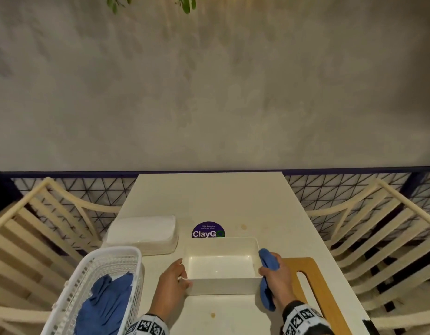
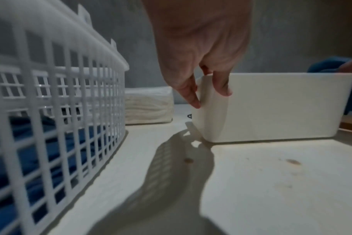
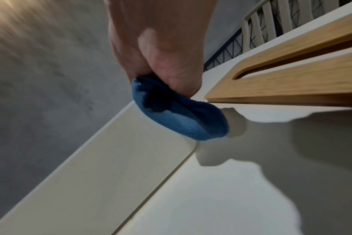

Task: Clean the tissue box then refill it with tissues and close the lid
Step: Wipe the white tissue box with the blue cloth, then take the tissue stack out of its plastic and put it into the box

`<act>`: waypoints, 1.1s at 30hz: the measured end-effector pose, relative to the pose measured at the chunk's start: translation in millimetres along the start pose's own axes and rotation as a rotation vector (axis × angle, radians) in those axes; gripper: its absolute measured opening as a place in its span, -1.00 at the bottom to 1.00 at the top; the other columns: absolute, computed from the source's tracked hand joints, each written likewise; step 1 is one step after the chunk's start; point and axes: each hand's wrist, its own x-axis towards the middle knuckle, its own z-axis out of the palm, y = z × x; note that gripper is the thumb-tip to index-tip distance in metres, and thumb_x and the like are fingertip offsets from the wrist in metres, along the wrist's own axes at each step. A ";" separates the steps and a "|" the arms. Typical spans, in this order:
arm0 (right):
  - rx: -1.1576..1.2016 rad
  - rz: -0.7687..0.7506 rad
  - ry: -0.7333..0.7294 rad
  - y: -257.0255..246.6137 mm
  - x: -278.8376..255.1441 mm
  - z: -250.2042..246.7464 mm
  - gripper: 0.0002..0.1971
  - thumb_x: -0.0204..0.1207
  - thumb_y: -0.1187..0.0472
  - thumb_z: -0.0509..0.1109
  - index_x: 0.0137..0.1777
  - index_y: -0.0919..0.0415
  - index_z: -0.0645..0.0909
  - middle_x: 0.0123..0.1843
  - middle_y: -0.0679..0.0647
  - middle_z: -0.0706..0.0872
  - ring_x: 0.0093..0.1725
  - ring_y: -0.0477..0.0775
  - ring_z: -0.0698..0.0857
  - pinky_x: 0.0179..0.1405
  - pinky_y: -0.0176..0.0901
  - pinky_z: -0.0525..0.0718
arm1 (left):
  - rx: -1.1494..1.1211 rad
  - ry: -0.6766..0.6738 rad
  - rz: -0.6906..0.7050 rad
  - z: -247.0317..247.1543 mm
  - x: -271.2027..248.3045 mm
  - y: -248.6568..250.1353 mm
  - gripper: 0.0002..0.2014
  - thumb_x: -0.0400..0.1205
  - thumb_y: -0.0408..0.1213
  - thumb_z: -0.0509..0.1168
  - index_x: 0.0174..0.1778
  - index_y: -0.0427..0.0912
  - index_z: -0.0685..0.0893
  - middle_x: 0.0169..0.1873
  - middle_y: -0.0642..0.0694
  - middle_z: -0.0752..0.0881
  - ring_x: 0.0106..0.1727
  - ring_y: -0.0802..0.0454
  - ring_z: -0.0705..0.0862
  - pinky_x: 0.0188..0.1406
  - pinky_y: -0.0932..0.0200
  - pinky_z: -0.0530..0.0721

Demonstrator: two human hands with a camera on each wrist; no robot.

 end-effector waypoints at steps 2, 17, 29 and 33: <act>-0.011 -0.011 0.007 1.9 5.5 3.0 -0.62 0.42 0.64 0.30 0.13 0.24 0.52 0.02 0.20 0.65 -0.05 0.16 0.60 -0.23 -0.23 0.53 | -0.031 0.016 -0.041 1.2 4.1 0.2 -0.66 0.51 -0.72 0.25 -0.38 -0.16 0.50 -0.24 0.00 0.64 -0.19 0.03 0.61 -0.38 0.67 0.51; -0.061 -0.126 -0.083 -21.4 17.6 -6.6 -0.89 0.55 0.40 0.37 -0.05 0.18 0.65 0.04 0.31 0.71 -0.07 0.18 0.67 -0.19 -0.35 0.65 | 0.047 0.037 -0.082 5.7 29.3 -1.3 -0.65 0.57 -0.60 0.25 -0.28 0.01 0.48 0.07 0.02 0.60 0.12 -0.10 0.66 -0.12 0.45 0.53; 0.036 -0.142 -0.597 -114.1 -44.0 42.7 -0.70 0.39 0.01 0.52 0.09 0.07 0.72 0.25 0.10 0.64 0.22 0.13 0.68 0.31 0.14 0.62 | -0.695 -0.127 0.020 26.1 -18.9 92.6 -0.56 0.48 0.11 0.42 0.26 0.16 0.57 0.22 0.04 0.76 0.23 0.11 0.74 0.23 0.24 0.68; -0.063 -0.184 -0.677 -119.5 -55.1 77.8 -0.85 0.50 0.28 0.44 0.04 0.26 0.70 0.04 0.15 0.76 0.07 0.20 0.73 0.17 0.16 0.67 | -0.750 0.273 -0.078 -19.6 -39.6 85.8 -0.75 0.53 -0.35 0.46 0.08 -0.02 0.68 0.00 -0.06 0.81 -0.02 0.02 0.78 -0.17 0.32 0.74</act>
